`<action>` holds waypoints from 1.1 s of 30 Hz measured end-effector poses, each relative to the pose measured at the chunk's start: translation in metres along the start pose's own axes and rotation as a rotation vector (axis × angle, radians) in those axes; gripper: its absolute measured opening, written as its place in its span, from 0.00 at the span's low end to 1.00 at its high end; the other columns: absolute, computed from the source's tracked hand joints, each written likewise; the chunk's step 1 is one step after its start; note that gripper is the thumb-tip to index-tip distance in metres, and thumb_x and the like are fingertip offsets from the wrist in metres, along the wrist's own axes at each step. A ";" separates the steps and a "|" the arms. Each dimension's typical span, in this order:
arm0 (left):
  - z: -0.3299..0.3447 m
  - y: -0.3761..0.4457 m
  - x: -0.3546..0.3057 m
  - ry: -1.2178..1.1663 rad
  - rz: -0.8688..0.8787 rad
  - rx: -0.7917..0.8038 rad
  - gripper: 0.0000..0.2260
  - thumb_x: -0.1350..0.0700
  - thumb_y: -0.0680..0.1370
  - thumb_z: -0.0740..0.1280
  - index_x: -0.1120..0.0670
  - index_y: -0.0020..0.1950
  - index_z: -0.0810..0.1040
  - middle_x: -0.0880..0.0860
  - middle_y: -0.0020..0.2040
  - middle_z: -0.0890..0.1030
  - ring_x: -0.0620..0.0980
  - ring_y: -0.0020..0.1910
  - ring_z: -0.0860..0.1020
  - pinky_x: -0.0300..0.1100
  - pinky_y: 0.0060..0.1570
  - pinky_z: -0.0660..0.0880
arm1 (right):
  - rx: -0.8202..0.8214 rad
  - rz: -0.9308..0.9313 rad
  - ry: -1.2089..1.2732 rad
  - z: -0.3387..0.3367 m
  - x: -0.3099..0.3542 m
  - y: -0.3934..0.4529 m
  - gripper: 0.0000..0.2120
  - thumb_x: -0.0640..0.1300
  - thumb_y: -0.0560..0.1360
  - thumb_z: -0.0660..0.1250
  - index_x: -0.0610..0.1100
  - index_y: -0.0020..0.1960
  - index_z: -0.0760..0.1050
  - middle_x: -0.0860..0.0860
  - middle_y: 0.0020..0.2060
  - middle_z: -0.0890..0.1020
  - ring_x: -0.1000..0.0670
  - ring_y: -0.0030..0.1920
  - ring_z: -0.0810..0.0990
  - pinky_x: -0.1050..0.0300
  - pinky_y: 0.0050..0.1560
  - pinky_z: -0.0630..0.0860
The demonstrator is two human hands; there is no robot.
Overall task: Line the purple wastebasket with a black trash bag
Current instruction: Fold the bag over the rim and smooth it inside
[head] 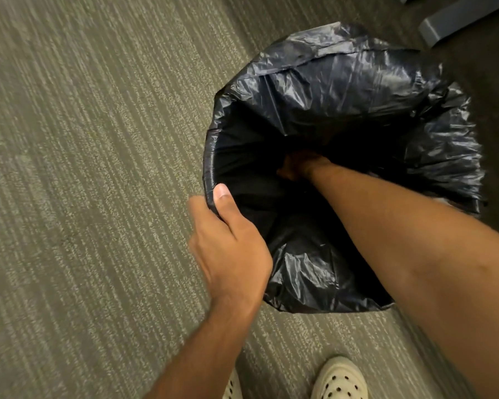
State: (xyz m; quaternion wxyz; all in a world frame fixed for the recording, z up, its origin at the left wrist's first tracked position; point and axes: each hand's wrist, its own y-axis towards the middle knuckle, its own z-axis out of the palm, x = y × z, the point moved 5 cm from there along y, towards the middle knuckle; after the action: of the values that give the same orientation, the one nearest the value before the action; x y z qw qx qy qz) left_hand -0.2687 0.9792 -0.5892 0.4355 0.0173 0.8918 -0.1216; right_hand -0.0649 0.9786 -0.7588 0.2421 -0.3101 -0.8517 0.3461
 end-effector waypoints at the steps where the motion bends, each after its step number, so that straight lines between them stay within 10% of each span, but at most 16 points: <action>1: 0.001 0.002 -0.001 0.002 -0.009 0.000 0.14 0.45 0.83 0.52 0.46 0.39 0.63 0.45 0.28 0.68 0.36 0.26 0.71 0.31 0.29 0.70 | 0.013 -0.006 -0.008 0.000 0.002 -0.001 0.27 0.50 0.80 0.59 0.42 0.76 0.61 0.40 0.74 0.65 0.39 0.72 0.65 0.50 0.70 0.61; 9: 0.000 0.004 -0.007 -0.006 -0.044 0.008 0.14 0.47 0.84 0.52 0.53 0.44 0.67 0.45 0.29 0.67 0.39 0.24 0.69 0.40 0.29 0.66 | -0.195 -0.088 -0.087 -0.014 0.006 -0.047 0.26 0.53 0.72 0.68 0.38 0.64 0.72 0.36 0.61 0.77 0.37 0.60 0.77 0.51 0.56 0.74; 18: 0.003 0.004 -0.003 -0.031 -0.064 0.000 0.14 0.45 0.84 0.52 0.46 0.39 0.63 0.45 0.29 0.67 0.36 0.23 0.70 0.32 0.25 0.67 | 0.373 0.060 -0.416 0.045 -0.039 -0.029 0.46 0.67 0.71 0.65 0.48 0.80 0.49 0.43 0.79 0.51 0.38 0.77 0.51 0.39 0.75 0.53; 25: 0.001 0.003 -0.005 -0.007 -0.056 -0.024 0.13 0.47 0.84 0.53 0.52 0.44 0.67 0.44 0.29 0.67 0.32 0.25 0.71 0.27 0.29 0.68 | -0.093 -0.001 -0.258 0.015 -0.018 -0.051 0.29 0.57 0.71 0.69 0.44 0.67 0.72 0.41 0.64 0.75 0.38 0.63 0.75 0.46 0.59 0.73; 33: 0.003 0.003 -0.002 -0.022 -0.073 0.001 0.14 0.46 0.84 0.52 0.52 0.44 0.67 0.44 0.29 0.68 0.35 0.23 0.70 0.36 0.29 0.66 | 0.313 -0.110 -0.163 0.054 0.017 -0.044 0.39 0.65 0.71 0.68 0.51 0.76 0.61 0.42 0.76 0.62 0.39 0.74 0.62 0.47 0.72 0.60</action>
State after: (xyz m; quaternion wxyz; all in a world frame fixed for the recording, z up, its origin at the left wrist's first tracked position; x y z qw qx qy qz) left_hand -0.2645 0.9816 -0.5903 0.4408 -0.0164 0.8868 -0.1380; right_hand -0.1269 0.9415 -0.7577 0.2363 -0.1925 -0.8199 0.4846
